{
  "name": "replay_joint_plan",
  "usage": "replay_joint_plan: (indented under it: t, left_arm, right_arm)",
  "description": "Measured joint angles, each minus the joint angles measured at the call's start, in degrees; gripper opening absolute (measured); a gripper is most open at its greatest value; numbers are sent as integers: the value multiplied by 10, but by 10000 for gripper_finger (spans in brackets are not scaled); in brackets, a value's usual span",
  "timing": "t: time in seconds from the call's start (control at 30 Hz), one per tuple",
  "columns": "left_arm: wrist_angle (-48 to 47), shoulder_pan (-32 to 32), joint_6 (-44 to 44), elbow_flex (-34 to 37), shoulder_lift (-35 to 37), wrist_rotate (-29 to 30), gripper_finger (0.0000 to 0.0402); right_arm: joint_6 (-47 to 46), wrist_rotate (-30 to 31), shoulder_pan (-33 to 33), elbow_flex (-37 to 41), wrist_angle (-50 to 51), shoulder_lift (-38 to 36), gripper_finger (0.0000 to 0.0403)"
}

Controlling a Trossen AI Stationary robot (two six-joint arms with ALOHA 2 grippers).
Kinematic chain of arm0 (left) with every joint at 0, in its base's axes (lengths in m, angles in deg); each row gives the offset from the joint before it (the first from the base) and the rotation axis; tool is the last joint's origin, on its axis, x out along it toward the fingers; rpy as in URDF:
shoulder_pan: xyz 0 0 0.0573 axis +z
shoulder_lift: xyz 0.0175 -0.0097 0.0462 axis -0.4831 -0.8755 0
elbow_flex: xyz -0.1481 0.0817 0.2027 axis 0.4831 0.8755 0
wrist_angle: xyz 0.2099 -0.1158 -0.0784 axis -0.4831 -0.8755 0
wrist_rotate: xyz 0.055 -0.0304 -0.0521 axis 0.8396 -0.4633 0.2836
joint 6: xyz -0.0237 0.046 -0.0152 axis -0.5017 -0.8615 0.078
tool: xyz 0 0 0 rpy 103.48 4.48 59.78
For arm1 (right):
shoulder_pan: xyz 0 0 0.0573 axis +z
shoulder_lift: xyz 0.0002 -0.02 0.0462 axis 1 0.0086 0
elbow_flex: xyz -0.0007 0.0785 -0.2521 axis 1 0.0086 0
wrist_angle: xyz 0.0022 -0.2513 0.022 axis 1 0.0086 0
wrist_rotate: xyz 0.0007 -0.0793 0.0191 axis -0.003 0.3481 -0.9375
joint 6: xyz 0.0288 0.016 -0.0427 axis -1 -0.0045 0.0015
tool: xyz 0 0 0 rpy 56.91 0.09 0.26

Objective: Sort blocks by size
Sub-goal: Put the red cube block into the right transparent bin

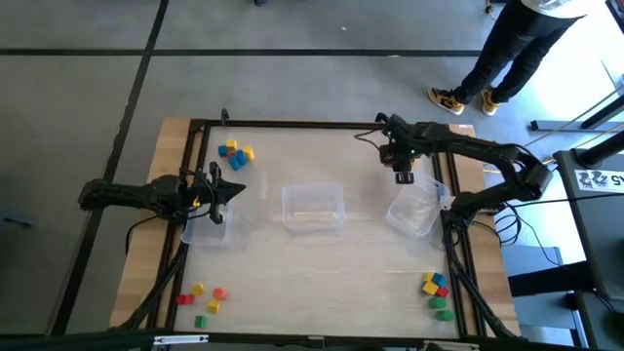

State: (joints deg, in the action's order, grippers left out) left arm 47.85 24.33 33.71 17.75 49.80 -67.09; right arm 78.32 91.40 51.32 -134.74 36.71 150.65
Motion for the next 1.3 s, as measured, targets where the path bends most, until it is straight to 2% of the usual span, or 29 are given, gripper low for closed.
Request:
replay_joint_plan:
  t: [0.2, 0.47, 0.67, 1.0, 1.13, 1.3]
  left_arm:
    - [0, 0, 3, 0, 0, 0, 5]
    - [0, 0, 4, 0, 0, 0, 5]
    - [0, 0, 4, 0, 0, 0, 5]
    - [0, 0, -7, 0, 0, 0, 5]
    - [0, 0, -10, 0, 0, 0, 5]
    - [0, 0, -25, 0, 0, 0, 5]
  right_arm:
    - [-48, -13, 30, -4, 48, -77, 139]
    - [-139, -28, 119, -4, 136, -142, 139]
    - [-251, -28, 214, 14, 178, -175, 139]
    - [-439, -28, 375, 104, 181, -209, 139]
    - [-480, -23, 402, 120, 175, -209, 140]
    - [-516, -17, 405, 134, 175, -208, 159]
